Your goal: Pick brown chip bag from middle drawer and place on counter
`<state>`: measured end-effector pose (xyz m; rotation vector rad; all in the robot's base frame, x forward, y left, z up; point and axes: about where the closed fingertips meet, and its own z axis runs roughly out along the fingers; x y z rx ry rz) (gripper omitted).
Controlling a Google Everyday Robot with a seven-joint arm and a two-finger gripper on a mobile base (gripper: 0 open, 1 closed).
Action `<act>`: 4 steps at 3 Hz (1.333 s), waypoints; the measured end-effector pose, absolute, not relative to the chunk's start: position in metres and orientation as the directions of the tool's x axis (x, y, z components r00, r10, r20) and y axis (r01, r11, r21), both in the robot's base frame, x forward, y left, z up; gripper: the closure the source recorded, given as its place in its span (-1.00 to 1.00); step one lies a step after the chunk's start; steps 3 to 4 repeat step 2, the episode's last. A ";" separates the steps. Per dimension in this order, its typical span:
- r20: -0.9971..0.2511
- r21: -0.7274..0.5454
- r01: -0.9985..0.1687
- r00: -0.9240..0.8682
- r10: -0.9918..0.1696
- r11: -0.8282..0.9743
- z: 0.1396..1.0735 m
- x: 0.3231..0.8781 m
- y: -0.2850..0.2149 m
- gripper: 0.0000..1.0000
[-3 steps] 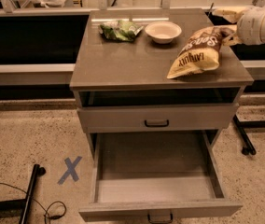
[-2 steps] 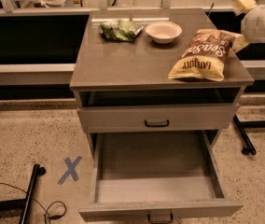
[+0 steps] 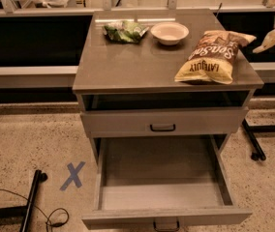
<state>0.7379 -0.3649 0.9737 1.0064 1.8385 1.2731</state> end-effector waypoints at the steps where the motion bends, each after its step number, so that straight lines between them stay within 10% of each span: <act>1: -0.097 0.961 0.199 -0.414 0.905 0.193 0.989 0.729 -0.390 -1.00; 4: -0.097 0.961 0.198 -0.412 0.906 0.193 0.989 0.729 -0.391 -1.00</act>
Offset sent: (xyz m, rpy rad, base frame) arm -0.0079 -0.0232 0.0143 0.0168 -0.0279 -0.0575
